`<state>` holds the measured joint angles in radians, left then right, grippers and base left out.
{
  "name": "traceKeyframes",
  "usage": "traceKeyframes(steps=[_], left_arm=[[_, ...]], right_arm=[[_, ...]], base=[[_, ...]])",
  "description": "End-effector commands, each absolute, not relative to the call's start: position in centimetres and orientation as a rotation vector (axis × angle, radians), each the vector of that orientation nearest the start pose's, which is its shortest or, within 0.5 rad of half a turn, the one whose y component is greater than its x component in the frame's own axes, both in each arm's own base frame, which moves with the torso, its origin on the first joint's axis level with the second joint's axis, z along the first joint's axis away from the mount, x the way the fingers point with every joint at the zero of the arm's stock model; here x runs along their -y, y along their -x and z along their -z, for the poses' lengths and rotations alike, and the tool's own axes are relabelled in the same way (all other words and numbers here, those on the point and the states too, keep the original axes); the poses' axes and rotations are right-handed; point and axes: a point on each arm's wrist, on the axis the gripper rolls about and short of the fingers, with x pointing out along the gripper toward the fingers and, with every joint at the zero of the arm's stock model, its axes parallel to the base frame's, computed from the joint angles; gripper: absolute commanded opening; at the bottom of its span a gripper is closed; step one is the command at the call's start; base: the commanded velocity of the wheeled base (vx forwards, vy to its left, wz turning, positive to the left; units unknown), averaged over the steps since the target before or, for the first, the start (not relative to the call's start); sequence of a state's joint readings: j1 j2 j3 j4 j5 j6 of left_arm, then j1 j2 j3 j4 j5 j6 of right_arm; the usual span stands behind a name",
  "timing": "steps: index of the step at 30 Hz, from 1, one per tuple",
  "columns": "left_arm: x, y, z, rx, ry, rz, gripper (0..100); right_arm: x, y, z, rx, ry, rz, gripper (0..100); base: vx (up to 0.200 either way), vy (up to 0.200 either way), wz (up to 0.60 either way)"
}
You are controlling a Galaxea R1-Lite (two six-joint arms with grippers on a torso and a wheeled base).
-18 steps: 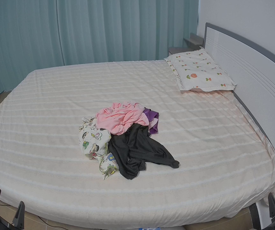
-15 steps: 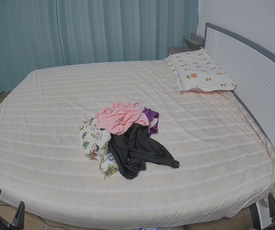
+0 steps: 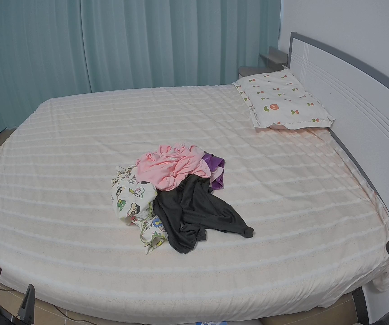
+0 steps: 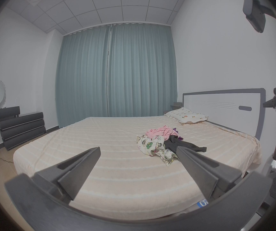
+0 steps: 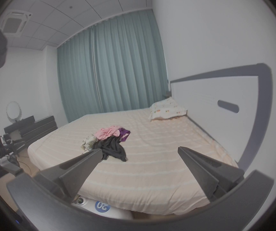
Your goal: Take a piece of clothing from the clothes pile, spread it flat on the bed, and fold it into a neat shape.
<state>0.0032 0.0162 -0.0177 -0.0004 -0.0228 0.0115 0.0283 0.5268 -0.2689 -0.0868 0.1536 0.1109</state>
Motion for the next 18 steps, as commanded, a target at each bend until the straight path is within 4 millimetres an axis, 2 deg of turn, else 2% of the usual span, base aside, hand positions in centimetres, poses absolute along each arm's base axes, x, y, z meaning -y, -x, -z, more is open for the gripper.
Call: traceKeyframes(steps=[1,3,4,10,12,13,14,18], left_arm=[[0.1,2.3,-7.7,0.003,-0.012,0.021,100],[0.1,2.3,-7.7,0.003,-0.012,0.021,100],[0.1,2.3,-7.7,0.003,-0.012,0.021,100],[0.1,2.3,-7.7,0.003,-0.012,0.021,100],[0.1,2.3,-7.7,0.003,-0.012,0.021,100],[0.1,2.3,-7.7,0.003,-0.012,0.021,100],[0.1,2.3,-7.7,0.003,-0.011,0.021,100],[0.1,2.3,-7.7,0.003,-0.011,0.021,100]], right_arm=[[-3.6,-19.1,-12.0,-0.674,-0.313,-0.289,100],[-4.3,-20.3,-11.4,-0.687,-0.324,-0.29,100],[-5.3,-22.3,-10.5,-0.708,-0.346,-0.263,100],[-9.4,-27.7,-6.6,-0.757,-0.412,-0.16,100],[-10.6,-29.1,-5.6,-0.739,-0.429,-0.134,100],[-10.6,-29.1,-5.6,-0.739,-0.429,-0.134,100],[-11.9,-30.7,-4.2,-0.728,-0.446,-0.111,100],[-13.6,-32.6,-1.8,-0.753,-0.457,-0.099,100]], base=[[0.0,0.0,0.0],[0.0,0.0,0.0],[0.0,0.0,0.0],[0.0,0.0,0.0],[0.0,0.0,0.0],[0.0,0.0,0.0],[0.0,0.0,0.0],[0.0,0.0,0.0]])
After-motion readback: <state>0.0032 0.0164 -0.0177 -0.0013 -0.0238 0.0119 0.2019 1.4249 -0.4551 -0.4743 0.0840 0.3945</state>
